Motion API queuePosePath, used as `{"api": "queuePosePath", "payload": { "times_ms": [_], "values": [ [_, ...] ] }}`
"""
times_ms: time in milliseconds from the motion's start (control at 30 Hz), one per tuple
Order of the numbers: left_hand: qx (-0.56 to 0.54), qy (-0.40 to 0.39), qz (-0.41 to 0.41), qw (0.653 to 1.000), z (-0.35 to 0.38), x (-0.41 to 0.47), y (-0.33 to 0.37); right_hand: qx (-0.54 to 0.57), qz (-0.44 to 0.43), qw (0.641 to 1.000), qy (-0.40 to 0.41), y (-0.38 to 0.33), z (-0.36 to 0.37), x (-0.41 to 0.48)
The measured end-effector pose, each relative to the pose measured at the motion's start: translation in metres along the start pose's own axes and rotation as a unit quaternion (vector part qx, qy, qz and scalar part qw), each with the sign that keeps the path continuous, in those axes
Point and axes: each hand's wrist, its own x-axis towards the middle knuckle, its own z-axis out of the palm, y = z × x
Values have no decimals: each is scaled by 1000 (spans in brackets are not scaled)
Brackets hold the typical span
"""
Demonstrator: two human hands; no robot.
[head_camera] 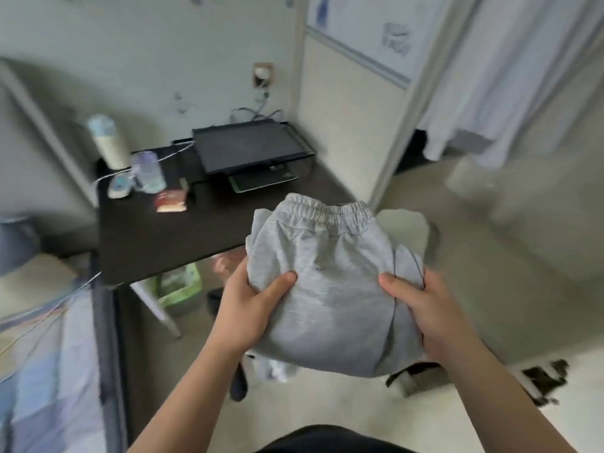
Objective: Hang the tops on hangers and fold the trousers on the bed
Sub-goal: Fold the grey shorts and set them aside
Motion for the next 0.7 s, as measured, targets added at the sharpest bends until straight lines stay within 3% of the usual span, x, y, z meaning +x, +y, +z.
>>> {"api": "queuePosePath", "payload": {
  "times_ms": [267, 533, 700],
  "values": [
    [57, -135, -8, 989, 189, 72, 12, 73, 12, 987, 144, -8, -166, 26],
    [127, -251, 20, 959, 309, 161, 10, 120, 29, 958, 261, 3, -242, 77],
    [136, -344, -16, 929, 390, 242, 1, 143, 37, 927, 344, 9, -284, 131]
  ]
}}
